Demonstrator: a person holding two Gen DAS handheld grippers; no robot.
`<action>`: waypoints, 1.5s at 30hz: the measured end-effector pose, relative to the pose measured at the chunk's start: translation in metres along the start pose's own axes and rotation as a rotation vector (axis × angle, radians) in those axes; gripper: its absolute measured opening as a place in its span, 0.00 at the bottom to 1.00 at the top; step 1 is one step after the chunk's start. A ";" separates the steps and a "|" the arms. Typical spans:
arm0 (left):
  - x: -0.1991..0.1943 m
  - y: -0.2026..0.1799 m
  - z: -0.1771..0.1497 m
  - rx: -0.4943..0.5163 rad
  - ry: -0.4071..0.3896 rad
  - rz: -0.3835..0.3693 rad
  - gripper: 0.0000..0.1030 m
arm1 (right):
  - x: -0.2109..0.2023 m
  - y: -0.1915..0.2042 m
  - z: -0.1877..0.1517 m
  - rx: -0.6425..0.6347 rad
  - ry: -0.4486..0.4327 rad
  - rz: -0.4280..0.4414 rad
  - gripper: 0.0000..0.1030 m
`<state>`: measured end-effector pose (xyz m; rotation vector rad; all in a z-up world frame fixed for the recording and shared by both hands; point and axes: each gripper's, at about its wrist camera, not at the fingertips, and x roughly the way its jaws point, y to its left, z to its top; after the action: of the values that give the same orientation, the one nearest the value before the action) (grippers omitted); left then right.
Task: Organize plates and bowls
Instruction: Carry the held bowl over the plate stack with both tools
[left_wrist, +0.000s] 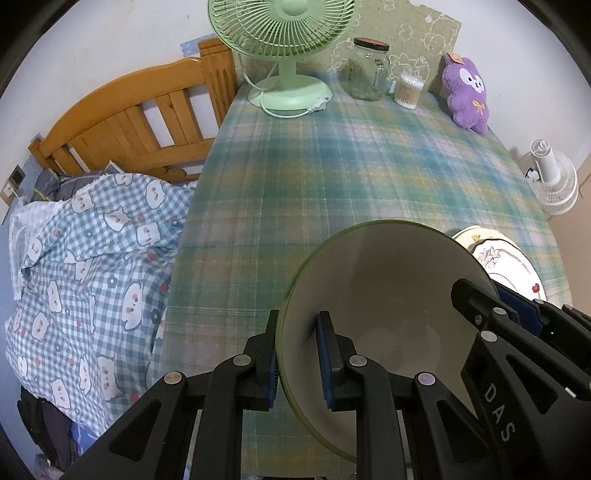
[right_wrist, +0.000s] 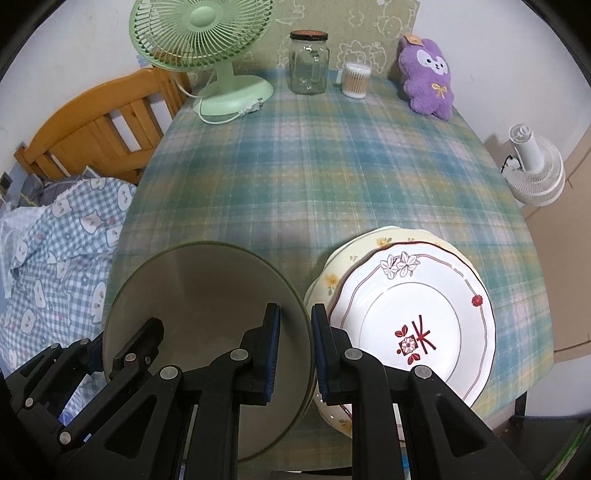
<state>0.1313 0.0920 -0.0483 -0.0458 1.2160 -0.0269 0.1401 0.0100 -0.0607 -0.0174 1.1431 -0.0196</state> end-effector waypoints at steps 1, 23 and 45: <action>0.002 -0.001 -0.001 0.000 0.004 -0.001 0.15 | 0.001 0.000 -0.001 0.000 0.003 -0.002 0.20; 0.010 -0.005 0.000 0.034 0.020 -0.043 0.36 | 0.011 -0.003 0.003 -0.033 0.038 0.014 0.21; 0.029 0.001 0.001 0.022 0.069 -0.064 0.57 | 0.039 -0.005 0.001 -0.002 0.086 0.078 0.47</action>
<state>0.1423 0.0913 -0.0751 -0.0645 1.2828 -0.0982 0.1574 0.0040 -0.0952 0.0270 1.2292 0.0506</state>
